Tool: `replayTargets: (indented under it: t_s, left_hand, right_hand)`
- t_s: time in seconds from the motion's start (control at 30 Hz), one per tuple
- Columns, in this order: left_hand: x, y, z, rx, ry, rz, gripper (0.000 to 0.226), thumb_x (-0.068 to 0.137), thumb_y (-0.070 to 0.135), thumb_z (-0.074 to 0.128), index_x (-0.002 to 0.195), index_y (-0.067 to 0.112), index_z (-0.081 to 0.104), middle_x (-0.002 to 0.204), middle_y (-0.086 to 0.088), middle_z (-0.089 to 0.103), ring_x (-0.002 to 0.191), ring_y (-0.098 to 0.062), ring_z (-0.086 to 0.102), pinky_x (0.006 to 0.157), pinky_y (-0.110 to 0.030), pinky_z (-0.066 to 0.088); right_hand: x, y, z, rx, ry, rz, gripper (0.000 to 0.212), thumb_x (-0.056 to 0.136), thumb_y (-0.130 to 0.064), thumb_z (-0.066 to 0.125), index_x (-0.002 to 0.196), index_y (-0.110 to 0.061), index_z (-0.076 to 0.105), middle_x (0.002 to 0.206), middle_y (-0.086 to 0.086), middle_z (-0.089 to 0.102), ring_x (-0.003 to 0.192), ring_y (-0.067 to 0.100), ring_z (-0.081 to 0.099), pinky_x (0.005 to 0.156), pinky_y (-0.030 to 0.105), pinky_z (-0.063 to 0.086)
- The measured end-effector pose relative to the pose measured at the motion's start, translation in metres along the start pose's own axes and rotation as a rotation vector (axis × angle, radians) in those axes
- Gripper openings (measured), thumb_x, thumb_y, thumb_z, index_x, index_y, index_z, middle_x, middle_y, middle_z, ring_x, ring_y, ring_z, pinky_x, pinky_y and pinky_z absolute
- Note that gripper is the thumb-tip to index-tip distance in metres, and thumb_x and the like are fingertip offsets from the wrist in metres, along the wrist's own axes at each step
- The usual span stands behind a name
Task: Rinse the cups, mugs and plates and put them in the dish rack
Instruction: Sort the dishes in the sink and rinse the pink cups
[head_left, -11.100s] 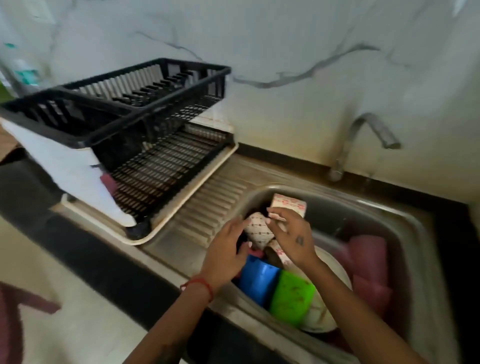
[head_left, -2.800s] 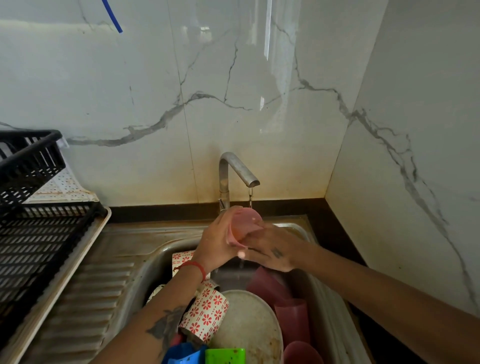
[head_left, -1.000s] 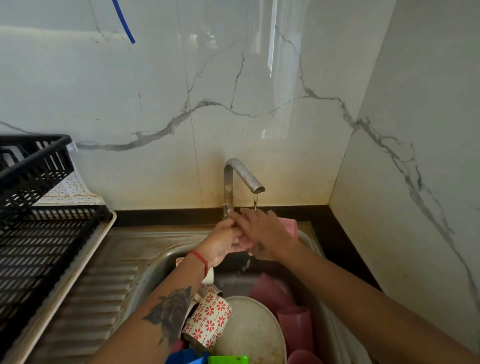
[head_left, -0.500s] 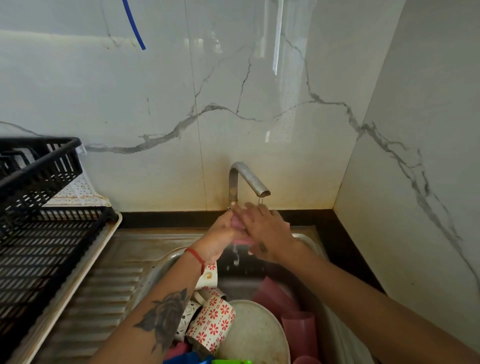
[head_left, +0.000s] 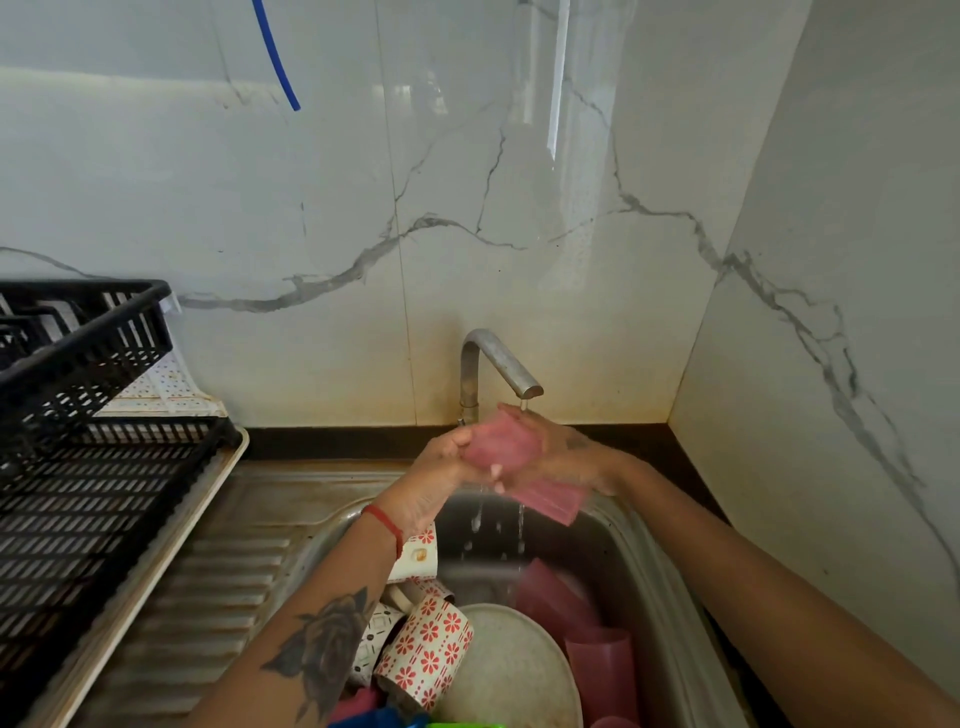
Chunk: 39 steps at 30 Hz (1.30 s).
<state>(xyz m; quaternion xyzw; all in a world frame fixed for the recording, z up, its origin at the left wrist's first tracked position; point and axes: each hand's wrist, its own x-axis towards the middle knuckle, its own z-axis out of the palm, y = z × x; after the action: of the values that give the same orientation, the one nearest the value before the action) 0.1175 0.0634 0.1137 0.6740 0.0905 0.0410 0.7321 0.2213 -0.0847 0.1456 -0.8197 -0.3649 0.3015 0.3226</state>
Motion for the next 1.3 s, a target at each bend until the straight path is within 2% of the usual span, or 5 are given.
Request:
replayTargets:
  t_s: [0.2,0.53,0.8,1.13,1.3]
  left_hand:
    - [0.005,-0.001,0.002,0.018,-0.001,-0.072,0.030,0.093,0.005,0.053,0.122,0.014,0.057,0.110,-0.007,0.070,0.100,-0.019,0.068,0.078,-0.027,0.053]
    - [-0.006,-0.003,-0.003,-0.011,-0.032,-0.018,0.029,0.076,0.012,0.066,0.104,0.019,0.065,0.102,0.006,0.073,0.101,-0.009,0.065,0.085,-0.026,0.042]
    - [0.004,0.000,0.006,0.136,-0.020,-0.114,0.040,0.092,0.014,0.059,0.131,0.015,0.051,0.126,-0.005,0.061,0.117,-0.023,0.057,0.105,-0.044,0.042]
    - [-0.003,-0.004,-0.003,-0.236,-0.005,0.001,0.038,0.076,0.015,0.065,0.114,0.014,0.058,0.105,-0.002,0.068,0.110,-0.025,0.060,0.098,-0.040,0.047]
    - [0.003,-0.016,0.018,-0.445,0.050,-0.254,0.063,0.075,0.043,0.069,0.129,0.021,0.045,0.128,-0.017,0.056,0.112,-0.040,0.060,0.081,-0.056,0.055]
  right_hand:
    - [0.003,-0.004,0.038,-0.801,0.227,-0.330,0.110,0.075,-0.036,0.076,0.152,-0.022,-0.001,0.159,0.005,0.012,0.144,0.027,0.016,0.116,0.043,0.023]
    - [0.001,0.016,-0.009,0.186,-0.107,-0.022,0.077,0.072,-0.023,0.080,0.135,-0.034,0.037,0.127,-0.003,0.052,0.101,0.011,0.062,0.080,0.032,0.057]
    - [0.002,0.008,0.036,-0.637,0.203,-0.280,0.114,0.071,-0.043,0.079,0.152,-0.029,0.000,0.155,0.001,0.021,0.138,0.024,0.030,0.109,0.045,0.036]
    - [-0.016,0.019,-0.011,0.768,-0.182,0.037,0.066,0.076,-0.020,0.073,0.134,-0.025,0.042,0.123,0.013,0.057,0.094,0.030,0.067,0.075,0.040,0.059]
    - [-0.014,0.012,0.014,0.513,0.104,0.042,0.070,0.077,-0.043,0.071,0.138,-0.022,0.043,0.126,0.005,0.057,0.109,0.025,0.060,0.090,0.043,0.053]
